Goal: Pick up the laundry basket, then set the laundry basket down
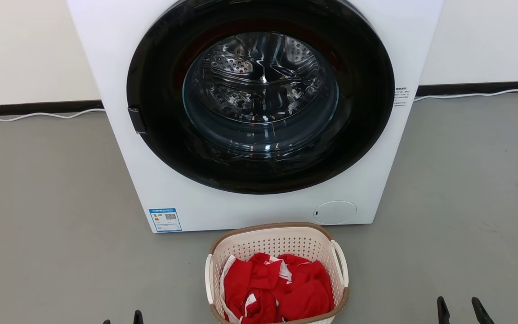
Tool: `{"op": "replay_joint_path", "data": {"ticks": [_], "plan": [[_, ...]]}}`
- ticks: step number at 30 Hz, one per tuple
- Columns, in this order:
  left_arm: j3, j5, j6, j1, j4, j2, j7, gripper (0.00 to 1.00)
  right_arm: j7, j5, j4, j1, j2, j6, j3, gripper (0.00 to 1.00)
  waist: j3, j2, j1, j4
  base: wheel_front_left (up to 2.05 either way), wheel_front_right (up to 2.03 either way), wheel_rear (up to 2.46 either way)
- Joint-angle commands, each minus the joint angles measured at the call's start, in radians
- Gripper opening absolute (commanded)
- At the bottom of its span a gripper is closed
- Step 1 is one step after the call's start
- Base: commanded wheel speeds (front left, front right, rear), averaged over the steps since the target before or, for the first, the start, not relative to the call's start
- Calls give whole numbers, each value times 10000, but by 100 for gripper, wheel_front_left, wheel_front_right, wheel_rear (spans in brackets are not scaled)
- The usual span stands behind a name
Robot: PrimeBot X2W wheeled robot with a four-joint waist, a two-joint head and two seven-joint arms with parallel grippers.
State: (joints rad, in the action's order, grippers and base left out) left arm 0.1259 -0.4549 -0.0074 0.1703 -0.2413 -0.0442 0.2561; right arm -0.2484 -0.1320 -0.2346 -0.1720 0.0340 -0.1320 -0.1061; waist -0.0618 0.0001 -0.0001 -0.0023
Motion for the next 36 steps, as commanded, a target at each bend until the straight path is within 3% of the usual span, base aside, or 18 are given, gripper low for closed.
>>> {"op": "replay_joint_path", "data": {"ticks": [1, 5, 6, 10, 17, 21, 36], "plan": [[-266, 67, 46, -181, 291, -60, 57, 100, -134, 6, 284, 233, 162, 13, 266, 100, 1, -1, 1, -12, 0, 0, 0], [-214, 85, -8, -183, 354, -60, 57, 100, -134, -19, 317, 235, 162, 13, 354, 100, 1, -1, 1, -8, 0, 0, 0], [-206, 111, -63, -188, 402, -60, 57, 0, -134, -17, 331, 233, 162, 13, 366, 0, 1, -1, 1, -1, 0, 0, 0], [82, 40, -15, 35, -313, 102, -6, 0, 23, -4, -410, -28, -134, 0, 186, 0, 0, -1, 1, -8, 0, 0, 0], [-54, -611, -83, -119, -298, 91, -211, 0, 250, -825, -412, 146, -118, 1, 145, 0, 12, -1, 23, -6, 0, 0, 0], [-131, -979, -122, -206, -293, 85, -327, 0, 352, -1297, -395, 224, -108, 1, 150, 0, 50, -1, 2, -5, 0, 0, 0], [-407, -2277, -258, -530, -265, 64, -738, 0, 741, -2953, -349, 537, -75, 3, 133, 0, 129, -1, 1, -1, 0, 0, 0]]}}
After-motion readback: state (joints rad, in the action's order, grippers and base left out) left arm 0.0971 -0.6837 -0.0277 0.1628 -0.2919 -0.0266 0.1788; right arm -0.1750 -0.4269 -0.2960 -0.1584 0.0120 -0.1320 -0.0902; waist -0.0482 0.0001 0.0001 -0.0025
